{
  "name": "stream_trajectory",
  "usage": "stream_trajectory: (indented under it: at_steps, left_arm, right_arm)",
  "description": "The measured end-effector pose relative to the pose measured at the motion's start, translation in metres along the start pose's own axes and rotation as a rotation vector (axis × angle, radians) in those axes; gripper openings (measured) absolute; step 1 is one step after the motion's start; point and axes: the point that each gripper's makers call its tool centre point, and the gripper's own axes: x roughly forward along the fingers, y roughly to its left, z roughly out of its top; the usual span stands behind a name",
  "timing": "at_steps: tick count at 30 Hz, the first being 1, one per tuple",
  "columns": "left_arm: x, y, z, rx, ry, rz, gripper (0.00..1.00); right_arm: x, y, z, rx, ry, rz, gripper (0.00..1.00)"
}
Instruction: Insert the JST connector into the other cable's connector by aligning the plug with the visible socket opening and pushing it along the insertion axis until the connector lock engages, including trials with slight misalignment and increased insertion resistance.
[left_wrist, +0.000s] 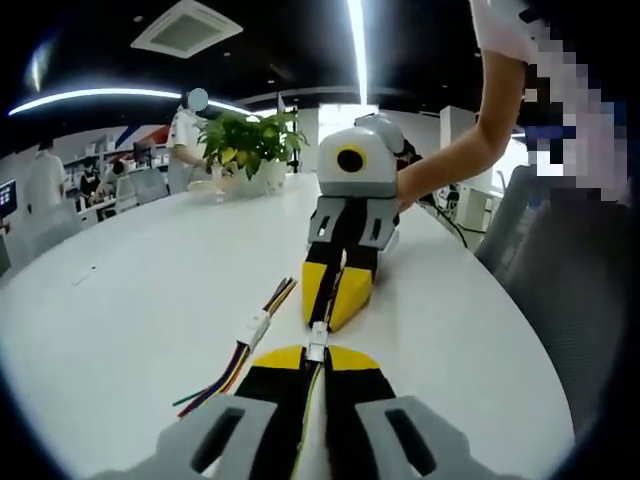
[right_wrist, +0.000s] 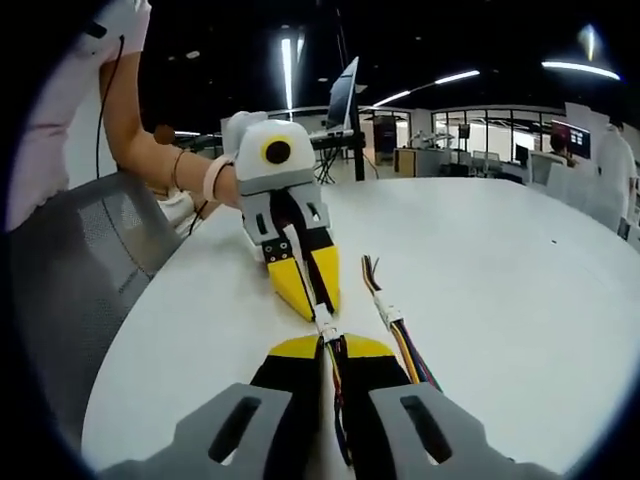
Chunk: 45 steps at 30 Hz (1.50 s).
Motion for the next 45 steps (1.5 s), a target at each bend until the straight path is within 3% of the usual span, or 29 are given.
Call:
stream_trajectory:
  at_steps: [6,32,45]
  left_arm:
    - [0.000,0.001,0.005,0.000,-0.022,-0.001,0.00]
    - [0.004,0.012,0.000,0.039,0.042,-0.031,0.00]
    - [0.003,0.011,-0.004,0.001,0.025,-0.002,0.02]
  right_arm:
    - [-0.002,-0.006,0.001,0.040,-0.030,-0.009,0.03]
    - [0.005,-0.016,-0.001,0.076,-0.032,-0.064,0.03]
    - [0.005,-0.014,0.000,0.019,-0.033,-0.080,0.04]
